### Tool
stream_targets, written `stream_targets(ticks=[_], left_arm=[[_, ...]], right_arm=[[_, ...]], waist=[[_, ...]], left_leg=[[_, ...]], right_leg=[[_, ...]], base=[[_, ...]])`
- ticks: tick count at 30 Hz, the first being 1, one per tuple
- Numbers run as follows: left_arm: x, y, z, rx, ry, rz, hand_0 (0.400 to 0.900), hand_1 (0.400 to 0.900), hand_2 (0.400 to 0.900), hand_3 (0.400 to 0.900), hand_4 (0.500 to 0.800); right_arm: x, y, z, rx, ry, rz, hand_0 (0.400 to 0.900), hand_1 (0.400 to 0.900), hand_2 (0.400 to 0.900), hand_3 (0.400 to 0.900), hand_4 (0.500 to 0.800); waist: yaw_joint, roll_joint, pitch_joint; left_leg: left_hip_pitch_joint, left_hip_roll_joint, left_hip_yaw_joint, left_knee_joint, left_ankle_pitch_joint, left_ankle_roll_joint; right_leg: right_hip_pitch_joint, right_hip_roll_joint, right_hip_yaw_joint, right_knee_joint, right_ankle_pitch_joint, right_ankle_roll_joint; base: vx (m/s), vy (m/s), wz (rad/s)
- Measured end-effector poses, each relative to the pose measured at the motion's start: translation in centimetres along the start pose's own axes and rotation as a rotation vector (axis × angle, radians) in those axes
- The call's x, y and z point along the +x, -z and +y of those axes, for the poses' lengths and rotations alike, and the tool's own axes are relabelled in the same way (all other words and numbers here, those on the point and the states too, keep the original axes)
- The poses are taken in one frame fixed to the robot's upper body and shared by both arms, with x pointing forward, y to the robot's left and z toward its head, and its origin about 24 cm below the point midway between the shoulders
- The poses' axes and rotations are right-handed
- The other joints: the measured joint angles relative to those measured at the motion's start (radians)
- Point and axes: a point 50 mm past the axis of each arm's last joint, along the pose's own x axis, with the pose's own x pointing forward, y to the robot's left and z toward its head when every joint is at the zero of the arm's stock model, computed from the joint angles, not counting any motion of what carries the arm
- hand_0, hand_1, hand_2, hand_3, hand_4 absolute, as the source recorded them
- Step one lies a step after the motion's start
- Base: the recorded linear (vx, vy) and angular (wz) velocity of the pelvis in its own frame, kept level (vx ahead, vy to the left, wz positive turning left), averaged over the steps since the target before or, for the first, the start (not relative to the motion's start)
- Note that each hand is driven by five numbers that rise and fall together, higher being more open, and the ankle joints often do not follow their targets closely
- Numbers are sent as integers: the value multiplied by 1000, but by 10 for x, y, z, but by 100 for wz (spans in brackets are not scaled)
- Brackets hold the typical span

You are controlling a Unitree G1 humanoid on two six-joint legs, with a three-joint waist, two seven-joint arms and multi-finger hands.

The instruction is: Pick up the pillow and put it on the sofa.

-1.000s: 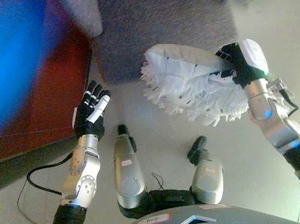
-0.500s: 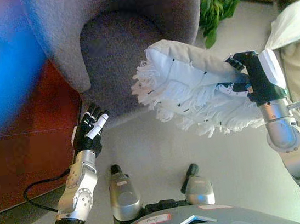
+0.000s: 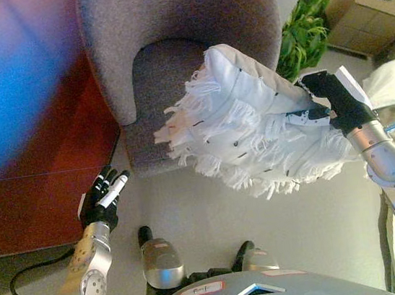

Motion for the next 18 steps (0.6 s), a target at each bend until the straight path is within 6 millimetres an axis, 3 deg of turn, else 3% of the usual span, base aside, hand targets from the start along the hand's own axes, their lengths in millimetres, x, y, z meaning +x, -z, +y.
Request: stream_targets(ticks=[6,10,14,16,18], left_arm=[[-2,-4,8,48,33,13,900,900,900,900,800],[-1,-14,13,102,61,14,900,900,900,900,800],[4,-27,13,141,98,-5,900,900,900,900,800],[7,-36,13,160,109,-26,900,900,900,900,800],[10,-41,10,159,124,-44,900,900,900,900,800]], right_arm=[[19,42,9,34,-56,188,400,400,400,400,500],[39,71,-1,33,-64,356,400,400,400,400,500],[64,73,-40,-16,-46,453,400,400,400,400,500],[78,62,-68,-13,30,471,400,400,400,400,500],[86,53,-91,-11,97,477,400,400,400,400,500]], waist=[[67,-1,0],[108,1,2],[155,21,37],[179,33,71],[203,52,92]], left_leg=[[-1,10,-36,-40,38,-12],[-21,16,-61,-79,80,-21],[-64,39,-96,-101,121,-35],[-85,55,-113,-113,141,-42],[-98,69,-132,-122,154,-48]], right_leg=[[33,32,-31,-47,0,1],[34,58,-54,-90,-1,1],[7,89,-82,-97,-11,33],[-9,106,-87,-97,-20,69],[-20,124,-91,-97,-20,67]], base=[[88,-155,17],[-47,-215,22],[-100,-201,13],[-74,-170,5],[-33,-154,7]])
